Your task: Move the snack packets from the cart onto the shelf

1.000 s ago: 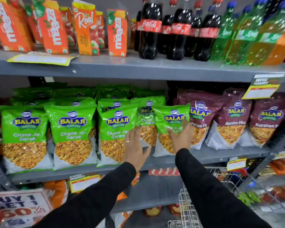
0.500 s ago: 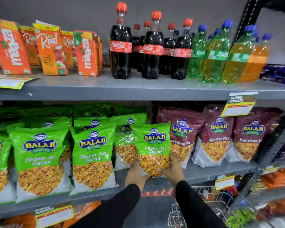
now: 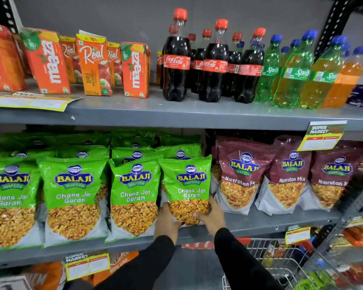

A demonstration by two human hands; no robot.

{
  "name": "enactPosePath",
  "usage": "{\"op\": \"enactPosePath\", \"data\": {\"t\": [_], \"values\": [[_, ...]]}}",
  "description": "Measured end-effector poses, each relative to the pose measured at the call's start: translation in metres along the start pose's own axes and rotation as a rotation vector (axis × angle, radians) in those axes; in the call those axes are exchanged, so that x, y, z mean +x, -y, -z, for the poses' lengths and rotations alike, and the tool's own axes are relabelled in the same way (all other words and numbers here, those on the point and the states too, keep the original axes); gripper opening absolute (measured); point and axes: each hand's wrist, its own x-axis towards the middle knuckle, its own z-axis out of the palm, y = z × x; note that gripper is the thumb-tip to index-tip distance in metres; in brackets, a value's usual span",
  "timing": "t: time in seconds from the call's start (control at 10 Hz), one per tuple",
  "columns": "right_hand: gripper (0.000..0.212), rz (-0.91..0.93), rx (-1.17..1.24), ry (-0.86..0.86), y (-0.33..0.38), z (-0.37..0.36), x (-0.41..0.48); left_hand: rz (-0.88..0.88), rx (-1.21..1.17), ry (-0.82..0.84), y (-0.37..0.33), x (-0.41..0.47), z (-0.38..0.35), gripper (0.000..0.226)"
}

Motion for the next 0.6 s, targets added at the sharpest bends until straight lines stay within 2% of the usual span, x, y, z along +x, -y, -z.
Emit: {"op": "enactPosePath", "data": {"t": [0.3,0.5,0.6], "values": [[0.057,-0.036,0.001,-0.014,0.008,0.001,-0.007,0.018,0.052,0.028,-0.002,0.000,0.004,0.056],[0.070,0.004,0.004,-0.021,0.011,-0.004,-0.011,-0.016,0.096,0.058,0.000,-0.001,0.008,0.055],[0.070,0.069,0.088,-0.253,0.020,-0.005,-0.007,-0.082,0.079,0.018,0.000,-0.003,0.015,0.055]]}}
